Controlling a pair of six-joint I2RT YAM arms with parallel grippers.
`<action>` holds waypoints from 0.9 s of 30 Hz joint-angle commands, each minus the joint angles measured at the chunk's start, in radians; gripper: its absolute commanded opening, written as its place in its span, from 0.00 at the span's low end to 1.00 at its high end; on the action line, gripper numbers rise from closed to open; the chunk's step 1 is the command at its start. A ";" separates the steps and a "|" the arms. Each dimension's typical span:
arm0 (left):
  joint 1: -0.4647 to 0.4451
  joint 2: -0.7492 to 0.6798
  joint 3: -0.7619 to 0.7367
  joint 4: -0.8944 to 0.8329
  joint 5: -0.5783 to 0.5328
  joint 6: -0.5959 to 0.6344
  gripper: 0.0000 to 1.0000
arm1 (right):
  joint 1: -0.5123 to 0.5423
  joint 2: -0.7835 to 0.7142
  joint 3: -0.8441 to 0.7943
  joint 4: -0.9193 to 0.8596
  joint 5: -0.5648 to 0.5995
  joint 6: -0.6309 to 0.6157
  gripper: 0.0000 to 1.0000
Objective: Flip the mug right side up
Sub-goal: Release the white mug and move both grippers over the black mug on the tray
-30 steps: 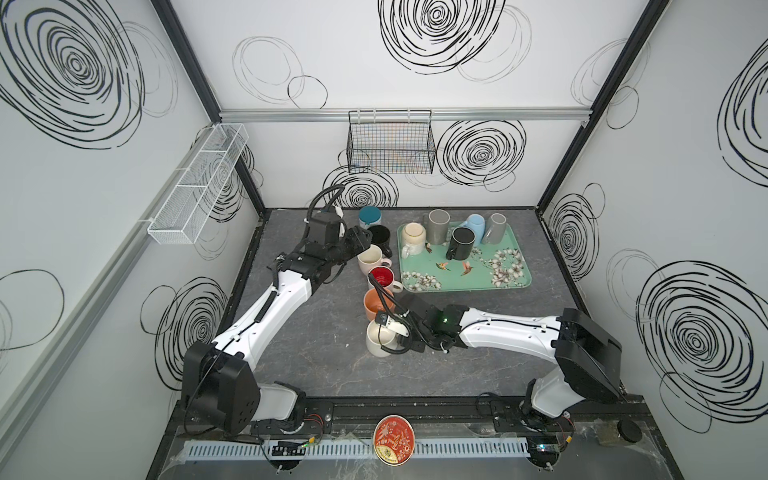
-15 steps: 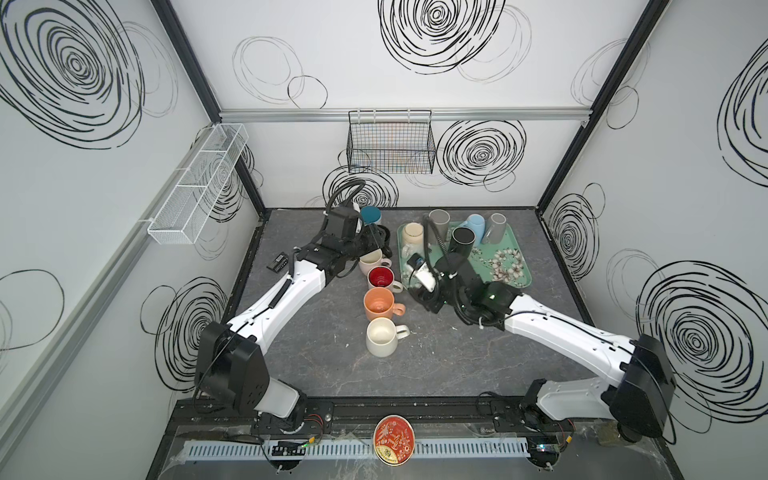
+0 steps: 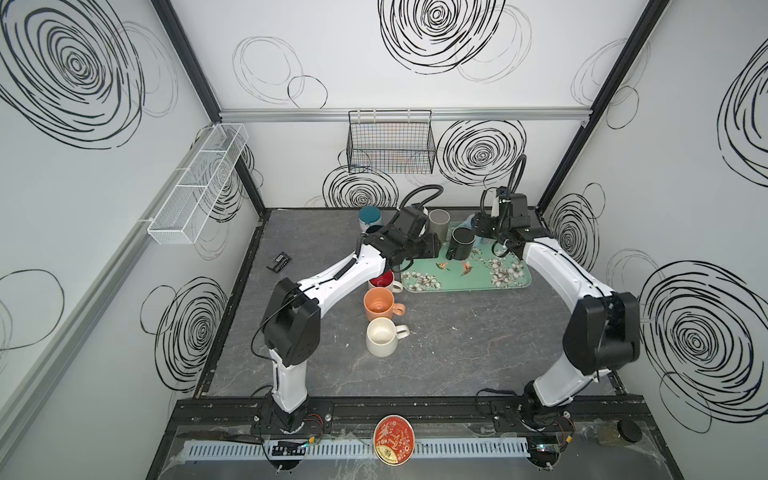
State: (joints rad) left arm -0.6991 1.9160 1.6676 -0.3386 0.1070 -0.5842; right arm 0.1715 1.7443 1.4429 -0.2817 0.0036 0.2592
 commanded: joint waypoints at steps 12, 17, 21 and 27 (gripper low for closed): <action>-0.024 0.034 0.034 -0.070 0.025 0.074 0.53 | -0.007 0.382 0.391 -0.236 -0.153 -0.050 0.72; -0.016 0.038 0.034 -0.082 0.036 0.082 0.54 | 0.001 0.425 0.413 -0.268 -0.131 -0.094 0.72; -0.008 0.044 0.034 -0.082 0.044 0.080 0.54 | 0.020 0.440 0.422 -0.352 -0.114 -0.146 0.68; -0.005 0.068 0.055 -0.090 0.048 0.089 0.53 | 0.047 0.398 0.361 -0.432 -0.098 -0.185 0.62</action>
State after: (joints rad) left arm -0.7113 1.9553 1.6825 -0.4187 0.1417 -0.5175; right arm 0.1947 2.1567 1.8511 -0.5884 -0.1116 0.1261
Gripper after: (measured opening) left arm 0.535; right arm 0.626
